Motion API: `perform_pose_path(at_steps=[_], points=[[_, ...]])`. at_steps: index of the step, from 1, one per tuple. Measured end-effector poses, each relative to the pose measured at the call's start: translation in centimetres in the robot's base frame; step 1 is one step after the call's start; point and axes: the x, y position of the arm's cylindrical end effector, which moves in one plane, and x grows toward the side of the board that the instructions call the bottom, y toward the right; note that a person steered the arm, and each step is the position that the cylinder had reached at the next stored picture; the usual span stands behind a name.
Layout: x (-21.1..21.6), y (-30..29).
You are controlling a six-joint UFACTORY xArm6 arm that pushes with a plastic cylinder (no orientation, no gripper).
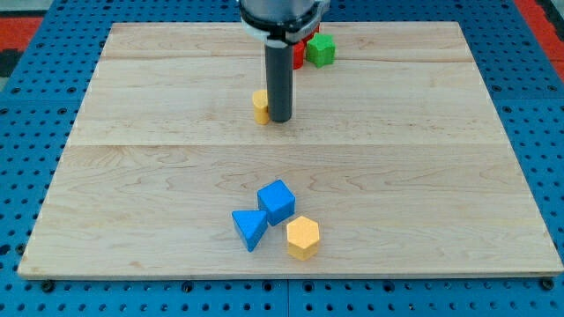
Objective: Push the red star into the red circle
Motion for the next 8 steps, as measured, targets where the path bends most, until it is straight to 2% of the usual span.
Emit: perform_pose_path(at_steps=[1,2,3,4,5,6,8], points=[[0.4,1.7],[-5.0,9.0],[-14.8,16.0],[-19.0,16.8],[-18.9,13.7],[-19.1,7.6],[-18.8,5.4]])
